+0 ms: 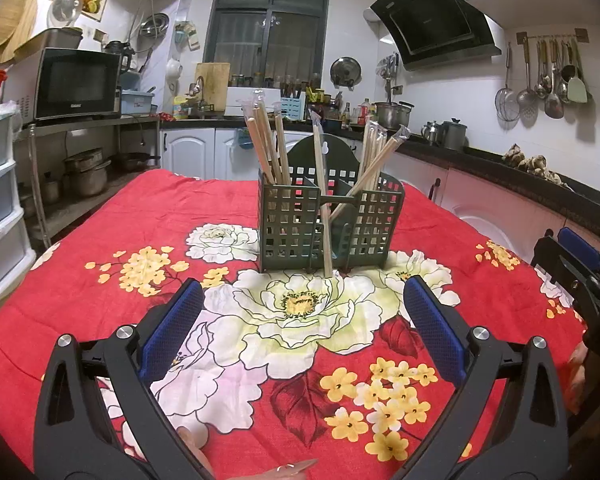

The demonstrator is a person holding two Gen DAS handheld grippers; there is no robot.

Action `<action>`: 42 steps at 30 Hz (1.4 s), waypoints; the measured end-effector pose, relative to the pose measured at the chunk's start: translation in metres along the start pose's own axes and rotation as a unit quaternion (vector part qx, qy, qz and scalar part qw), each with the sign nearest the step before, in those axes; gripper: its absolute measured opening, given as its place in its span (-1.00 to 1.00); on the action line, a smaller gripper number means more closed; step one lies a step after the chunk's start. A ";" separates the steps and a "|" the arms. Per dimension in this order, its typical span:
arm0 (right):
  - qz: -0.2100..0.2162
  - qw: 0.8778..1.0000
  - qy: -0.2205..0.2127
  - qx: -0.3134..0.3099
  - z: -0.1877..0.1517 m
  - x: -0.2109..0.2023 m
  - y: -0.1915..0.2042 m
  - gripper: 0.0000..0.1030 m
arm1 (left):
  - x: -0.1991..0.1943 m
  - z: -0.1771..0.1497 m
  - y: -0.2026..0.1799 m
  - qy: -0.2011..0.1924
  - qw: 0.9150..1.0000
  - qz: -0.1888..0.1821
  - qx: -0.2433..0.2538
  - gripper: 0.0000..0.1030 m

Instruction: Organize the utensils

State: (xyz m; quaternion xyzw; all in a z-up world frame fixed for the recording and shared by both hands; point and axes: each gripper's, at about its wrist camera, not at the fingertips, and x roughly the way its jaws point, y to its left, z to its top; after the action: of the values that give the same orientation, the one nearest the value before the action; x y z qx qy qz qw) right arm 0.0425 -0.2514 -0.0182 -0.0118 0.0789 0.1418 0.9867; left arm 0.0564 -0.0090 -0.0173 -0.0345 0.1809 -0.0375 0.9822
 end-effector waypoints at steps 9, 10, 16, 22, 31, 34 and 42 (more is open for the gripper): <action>0.001 1.000 0.000 0.000 0.000 0.000 -0.001 0.88 | 0.000 0.000 -0.001 -0.001 1.000 0.000 0.000 0.80; 0.000 1.000 0.001 0.000 0.000 0.000 -0.001 0.88 | 0.000 0.000 -0.001 0.000 1.000 0.000 0.000 0.80; 0.000 1.000 0.001 0.000 0.000 0.000 -0.001 0.88 | 0.000 0.000 -0.001 0.001 1.000 0.000 -0.001 0.80; -0.001 1.000 0.001 0.000 0.000 0.000 -0.001 0.88 | 0.000 0.000 -0.001 0.004 1.000 -0.001 -0.001 0.80; -0.004 1.000 0.001 0.003 0.001 -0.001 -0.002 0.88 | 0.001 -0.001 0.000 0.006 1.000 0.001 -0.002 0.80; -0.003 1.000 0.002 0.003 0.001 -0.001 -0.002 0.88 | 0.001 -0.001 0.000 0.006 1.000 0.001 -0.002 0.80; -0.010 1.000 0.000 0.009 0.005 -0.005 -0.002 0.88 | 0.002 -0.001 0.001 0.008 1.000 -0.003 -0.005 0.80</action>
State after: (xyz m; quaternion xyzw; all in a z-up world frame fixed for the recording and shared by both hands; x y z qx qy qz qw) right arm 0.0397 -0.2548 -0.0128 -0.0035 0.0798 0.1314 0.9881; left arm 0.0579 -0.0086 -0.0192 -0.0399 0.1889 -0.0401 0.9804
